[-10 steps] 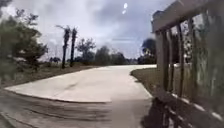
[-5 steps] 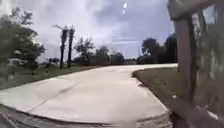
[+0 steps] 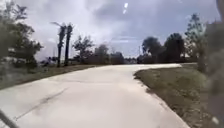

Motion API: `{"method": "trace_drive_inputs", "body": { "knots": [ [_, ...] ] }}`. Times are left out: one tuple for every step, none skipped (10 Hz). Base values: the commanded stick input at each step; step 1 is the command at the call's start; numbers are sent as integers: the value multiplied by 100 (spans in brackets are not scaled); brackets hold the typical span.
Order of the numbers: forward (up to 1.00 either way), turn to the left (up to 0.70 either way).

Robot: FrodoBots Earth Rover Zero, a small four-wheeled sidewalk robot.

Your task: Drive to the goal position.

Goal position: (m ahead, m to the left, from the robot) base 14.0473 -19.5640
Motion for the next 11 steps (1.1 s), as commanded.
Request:
{"method": "trace_drive_inputs", "body": {
  "knots": [
    [85, 0],
    [85, 0],
    [85, 0],
    [85, 0],
    [85, 0],
    [85, 0],
    [85, 0],
    [85, 0],
    [85, 0],
    [85, 0],
    [85, 0]
  ]
}}
